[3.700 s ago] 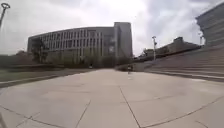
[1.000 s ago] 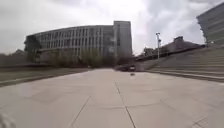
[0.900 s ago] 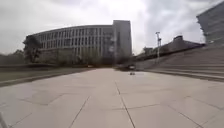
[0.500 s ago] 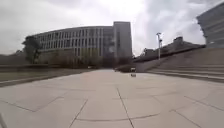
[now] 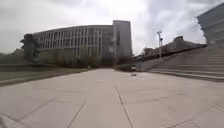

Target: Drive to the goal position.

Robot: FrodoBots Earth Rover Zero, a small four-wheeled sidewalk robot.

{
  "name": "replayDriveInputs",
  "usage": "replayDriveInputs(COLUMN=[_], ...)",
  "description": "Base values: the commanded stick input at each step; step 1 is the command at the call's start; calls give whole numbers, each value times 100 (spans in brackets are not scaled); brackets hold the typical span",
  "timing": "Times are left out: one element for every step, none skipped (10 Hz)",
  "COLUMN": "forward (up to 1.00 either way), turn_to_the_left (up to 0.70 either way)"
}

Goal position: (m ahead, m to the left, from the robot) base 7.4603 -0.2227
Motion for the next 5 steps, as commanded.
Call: replayDriveInputs(forward=[70, 70, 70, 70, 70], turn_to_the_left=[0, 0, 0, 0, 0])
